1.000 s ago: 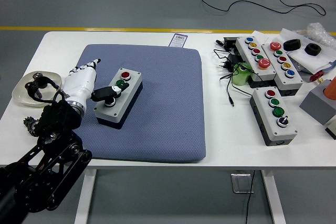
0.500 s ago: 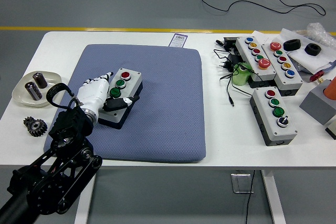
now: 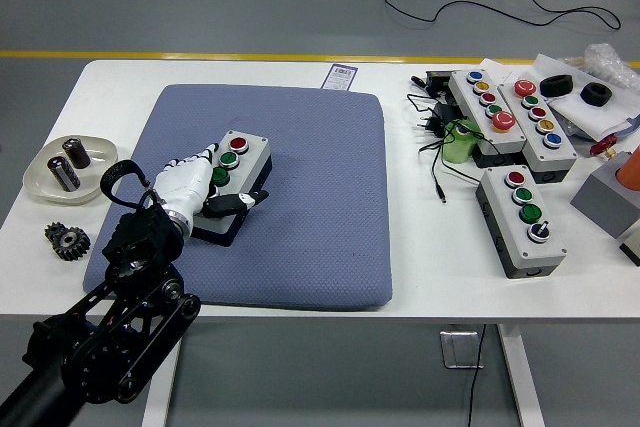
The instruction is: Pick up the button,place it on the desk,press the button,press the button
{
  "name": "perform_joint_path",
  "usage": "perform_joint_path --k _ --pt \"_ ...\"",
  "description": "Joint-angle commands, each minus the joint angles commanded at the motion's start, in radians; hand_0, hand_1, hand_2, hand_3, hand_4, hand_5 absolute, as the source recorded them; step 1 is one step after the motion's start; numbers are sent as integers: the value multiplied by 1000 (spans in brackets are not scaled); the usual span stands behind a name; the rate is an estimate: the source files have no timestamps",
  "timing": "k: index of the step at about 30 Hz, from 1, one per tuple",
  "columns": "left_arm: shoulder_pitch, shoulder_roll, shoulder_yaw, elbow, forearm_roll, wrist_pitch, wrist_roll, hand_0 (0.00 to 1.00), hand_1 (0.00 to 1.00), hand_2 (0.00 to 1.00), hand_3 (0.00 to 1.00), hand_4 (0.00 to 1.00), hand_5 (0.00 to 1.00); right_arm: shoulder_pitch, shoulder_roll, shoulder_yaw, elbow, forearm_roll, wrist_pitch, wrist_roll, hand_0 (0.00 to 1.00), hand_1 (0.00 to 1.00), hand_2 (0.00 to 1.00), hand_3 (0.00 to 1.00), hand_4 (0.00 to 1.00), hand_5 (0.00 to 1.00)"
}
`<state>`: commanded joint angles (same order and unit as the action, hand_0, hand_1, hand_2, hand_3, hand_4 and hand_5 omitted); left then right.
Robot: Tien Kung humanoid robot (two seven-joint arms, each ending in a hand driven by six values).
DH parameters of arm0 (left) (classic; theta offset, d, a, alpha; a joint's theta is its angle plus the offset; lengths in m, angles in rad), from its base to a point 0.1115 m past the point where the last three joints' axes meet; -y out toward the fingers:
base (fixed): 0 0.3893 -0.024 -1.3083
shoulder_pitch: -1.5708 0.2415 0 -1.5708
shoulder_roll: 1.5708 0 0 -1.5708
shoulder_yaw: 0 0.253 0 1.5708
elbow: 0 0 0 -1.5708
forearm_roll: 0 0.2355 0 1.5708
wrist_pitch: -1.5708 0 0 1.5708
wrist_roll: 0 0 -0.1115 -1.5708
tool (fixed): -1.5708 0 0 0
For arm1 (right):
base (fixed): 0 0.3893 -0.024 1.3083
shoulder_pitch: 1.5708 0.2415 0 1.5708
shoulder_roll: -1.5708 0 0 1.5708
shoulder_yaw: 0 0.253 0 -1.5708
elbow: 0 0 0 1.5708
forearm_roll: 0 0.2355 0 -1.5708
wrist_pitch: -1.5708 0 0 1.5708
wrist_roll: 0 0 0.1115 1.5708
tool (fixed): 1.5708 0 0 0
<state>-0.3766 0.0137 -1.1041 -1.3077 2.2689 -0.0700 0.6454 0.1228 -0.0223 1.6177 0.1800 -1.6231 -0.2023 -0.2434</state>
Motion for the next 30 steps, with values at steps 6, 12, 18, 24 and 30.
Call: perform_joint_path --k 6,12,18,24,30 --pt "0 -13 6 38 0 -5 0 867 998 998 998 998 600 -13 0 4 0 -2 0 -2 652 650 679 595 436 304" --pt "-9 -14 -1 64 0 -39 0 777 964 998 998 998 565 -18 0 9 0 -5 -1 -3 652 650 679 595 436 304" --pt "-20 -14 -24 75 0 -28 0 707 918 998 998 981 529 -19 -1 16 0 -8 -1 -4 652 650 680 595 435 304" --pt "-30 -14 -48 102 0 -38 0 519 742 998 998 972 515 -19 -2 20 0 -11 -1 -5 653 651 679 596 437 302" --pt "-44 -14 -45 124 0 -32 0 273 463 779 998 962 490 -16 -2 23 0 -15 -1 -6 652 651 680 596 437 300"
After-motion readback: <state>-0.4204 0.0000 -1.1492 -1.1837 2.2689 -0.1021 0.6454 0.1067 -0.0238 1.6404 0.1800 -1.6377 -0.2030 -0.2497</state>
